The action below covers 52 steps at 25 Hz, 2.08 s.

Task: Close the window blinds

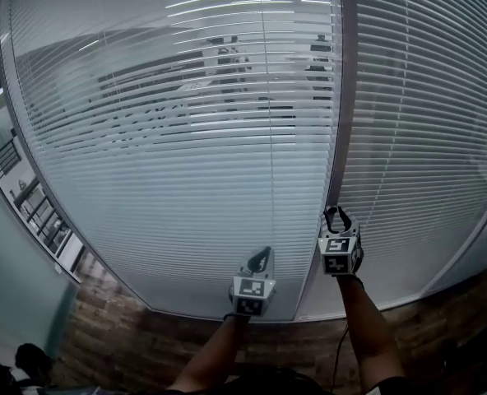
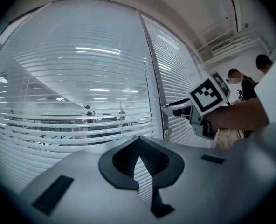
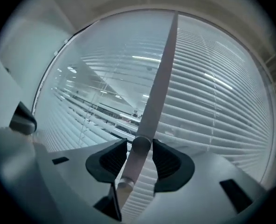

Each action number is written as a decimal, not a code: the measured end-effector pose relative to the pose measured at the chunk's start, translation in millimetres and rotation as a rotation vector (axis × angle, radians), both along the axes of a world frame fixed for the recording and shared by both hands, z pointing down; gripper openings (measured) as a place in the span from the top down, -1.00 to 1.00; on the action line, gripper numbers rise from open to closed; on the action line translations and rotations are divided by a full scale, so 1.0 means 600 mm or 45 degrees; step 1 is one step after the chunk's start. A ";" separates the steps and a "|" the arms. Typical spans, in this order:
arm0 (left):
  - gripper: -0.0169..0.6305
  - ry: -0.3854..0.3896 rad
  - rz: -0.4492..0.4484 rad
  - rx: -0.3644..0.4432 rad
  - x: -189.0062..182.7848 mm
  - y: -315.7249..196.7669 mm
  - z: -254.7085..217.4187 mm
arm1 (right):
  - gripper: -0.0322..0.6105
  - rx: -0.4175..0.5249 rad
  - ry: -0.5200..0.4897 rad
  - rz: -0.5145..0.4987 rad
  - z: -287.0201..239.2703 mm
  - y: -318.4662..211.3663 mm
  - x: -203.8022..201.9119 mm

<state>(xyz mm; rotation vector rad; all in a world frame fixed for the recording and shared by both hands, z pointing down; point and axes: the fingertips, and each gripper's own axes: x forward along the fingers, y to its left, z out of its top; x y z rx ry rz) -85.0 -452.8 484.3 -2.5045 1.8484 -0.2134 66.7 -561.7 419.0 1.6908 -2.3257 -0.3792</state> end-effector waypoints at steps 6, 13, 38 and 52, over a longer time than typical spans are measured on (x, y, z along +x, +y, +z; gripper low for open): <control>0.94 -0.047 0.042 0.024 0.016 0.015 0.036 | 0.50 -0.116 -0.200 0.066 0.003 0.018 -0.004; 0.94 -0.032 0.039 0.031 0.016 0.017 0.035 | 0.51 -0.022 -0.029 0.016 -0.005 -0.007 -0.003; 0.94 -0.007 -0.045 -0.084 -0.020 0.049 0.065 | 0.51 0.415 1.563 -0.054 0.030 -0.008 -0.019; 0.94 0.004 0.011 -0.158 0.007 0.067 0.081 | 0.36 -0.105 -0.072 0.008 0.018 0.009 0.002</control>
